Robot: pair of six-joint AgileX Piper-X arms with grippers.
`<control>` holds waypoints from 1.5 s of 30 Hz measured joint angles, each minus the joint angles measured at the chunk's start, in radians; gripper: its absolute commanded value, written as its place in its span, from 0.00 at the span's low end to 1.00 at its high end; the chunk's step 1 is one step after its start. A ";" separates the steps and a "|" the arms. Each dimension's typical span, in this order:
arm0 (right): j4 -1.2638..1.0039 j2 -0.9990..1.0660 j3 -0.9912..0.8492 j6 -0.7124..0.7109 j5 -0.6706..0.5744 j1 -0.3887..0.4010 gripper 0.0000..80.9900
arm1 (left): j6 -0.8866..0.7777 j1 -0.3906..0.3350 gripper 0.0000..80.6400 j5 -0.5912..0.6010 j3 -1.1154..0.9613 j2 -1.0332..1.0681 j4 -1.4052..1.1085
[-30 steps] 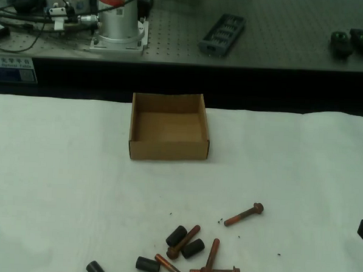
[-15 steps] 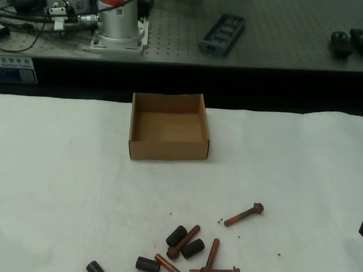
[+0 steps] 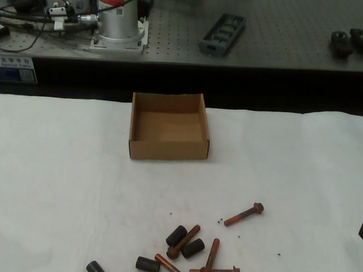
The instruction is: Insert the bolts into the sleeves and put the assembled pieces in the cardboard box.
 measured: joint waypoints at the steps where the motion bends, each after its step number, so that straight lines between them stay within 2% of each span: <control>1: 0.001 0.008 0.000 0.000 -0.019 -0.060 0.03 | 0.000 0.000 0.11 0.000 0.000 0.000 0.000; 3: 0.000 0.012 -0.006 0.000 0.009 -0.078 0.03 | 0.000 0.001 0.11 0.000 0.000 0.000 0.000; 4: 0.000 0.006 -0.005 0.006 0.025 -0.032 0.03 | 0.000 0.001 0.11 0.004 0.000 0.000 0.000; 7: 0.005 -0.001 -0.004 0.002 0.007 -0.004 0.03 | 0.000 0.002 0.11 0.005 0.000 0.000 0.000; 23: 0.007 -0.001 -0.004 0.002 0.005 0.000 0.03 | 0.000 0.002 0.11 0.005 0.000 0.000 0.000; 24: 0.007 0.008 -0.004 0.002 -0.021 -0.072 0.03 | 0.000 0.002 0.11 0.005 0.000 0.000 0.000; 26: 0.000 0.014 -0.010 0.000 0.009 -0.094 0.03 | 0.000 0.002 0.11 0.005 0.000 0.000 0.000; 27: 0.003 0.009 -0.010 0.007 0.029 -0.068 0.03 | 0.000 0.002 0.11 0.005 0.000 0.000 0.000; 28: 0.008 0.008 -0.008 0.002 -0.004 -0.013 0.03 | 0.000 0.002 0.11 0.005 0.000 0.000 0.000; 34: 0.006 -0.002 -0.008 0.002 0.003 0.001 0.03 | 0.000 0.002 0.11 0.005 0.000 0.000 0.000; 36: 0.002 0.011 -0.011 0.000 0.004 -0.078 0.03 | 0.000 0.002 0.11 0.005 0.000 0.000 0.000; 38: 0.008 0.005 -0.009 0.006 0.027 -0.030 0.03 | 0.000 0.005 0.11 0.002 0.000 0.000 0.000; 39: 0.007 0.005 -0.009 0.002 -0.001 -0.009 0.03 | 0.000 0.002 0.11 0.005 0.000 0.000 0.000; 45: 0.007 -0.001 -0.009 0.003 0.003 0.000 0.03 | 0.000 0.002 0.11 0.005 0.000 0.000 0.000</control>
